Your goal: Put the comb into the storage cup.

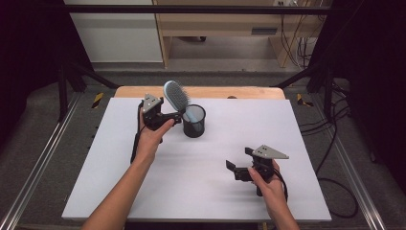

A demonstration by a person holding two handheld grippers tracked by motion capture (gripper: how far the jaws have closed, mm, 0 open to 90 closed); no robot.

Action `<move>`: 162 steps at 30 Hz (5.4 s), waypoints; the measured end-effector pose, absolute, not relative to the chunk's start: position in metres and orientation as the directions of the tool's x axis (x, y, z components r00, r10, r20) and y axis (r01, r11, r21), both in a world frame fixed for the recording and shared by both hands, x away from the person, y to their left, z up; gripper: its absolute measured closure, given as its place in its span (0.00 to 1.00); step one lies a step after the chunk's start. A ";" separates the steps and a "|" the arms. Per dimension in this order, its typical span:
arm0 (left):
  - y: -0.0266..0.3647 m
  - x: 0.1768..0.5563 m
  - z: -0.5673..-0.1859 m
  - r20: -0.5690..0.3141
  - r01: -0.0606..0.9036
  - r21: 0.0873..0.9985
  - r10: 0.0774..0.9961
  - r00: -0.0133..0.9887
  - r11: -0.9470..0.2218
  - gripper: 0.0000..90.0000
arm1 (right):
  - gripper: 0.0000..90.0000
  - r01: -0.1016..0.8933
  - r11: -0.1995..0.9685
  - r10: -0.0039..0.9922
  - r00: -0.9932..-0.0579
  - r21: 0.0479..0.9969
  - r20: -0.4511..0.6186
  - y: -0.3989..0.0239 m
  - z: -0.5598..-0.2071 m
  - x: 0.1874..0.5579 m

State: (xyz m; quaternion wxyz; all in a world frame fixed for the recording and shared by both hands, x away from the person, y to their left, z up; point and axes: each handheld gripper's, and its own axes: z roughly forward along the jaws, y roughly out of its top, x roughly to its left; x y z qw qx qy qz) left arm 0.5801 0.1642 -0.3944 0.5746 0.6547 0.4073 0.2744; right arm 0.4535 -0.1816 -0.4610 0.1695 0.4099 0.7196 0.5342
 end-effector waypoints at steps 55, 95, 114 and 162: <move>0.214 0.544 -0.362 -0.063 0.190 0.981 0.837 0.544 -0.050 0.02 | 0.05 0.374 0.090 0.751 -0.635 0.923 0.184 -0.190 -0.457 0.449; 0.284 0.511 -0.335 -0.039 0.107 0.994 0.872 0.488 -0.016 0.01 | 0.04 0.350 0.098 0.765 -0.625 0.931 0.154 -0.197 -0.457 0.447; 0.315 0.487 -0.332 0.016 0.055 0.997 0.872 0.490 -0.049 0.01 | 0.05 0.208 0.178 0.832 -0.554 0.962 -0.034 -0.226 -0.446 0.431; 0.357 0.427 -0.399 -0.062 0.109 0.994 0.880 0.471 0.012 0.01 | 0.05 0.216 0.115 0.841 -0.541 0.970 0.021 -0.240 -0.464 0.426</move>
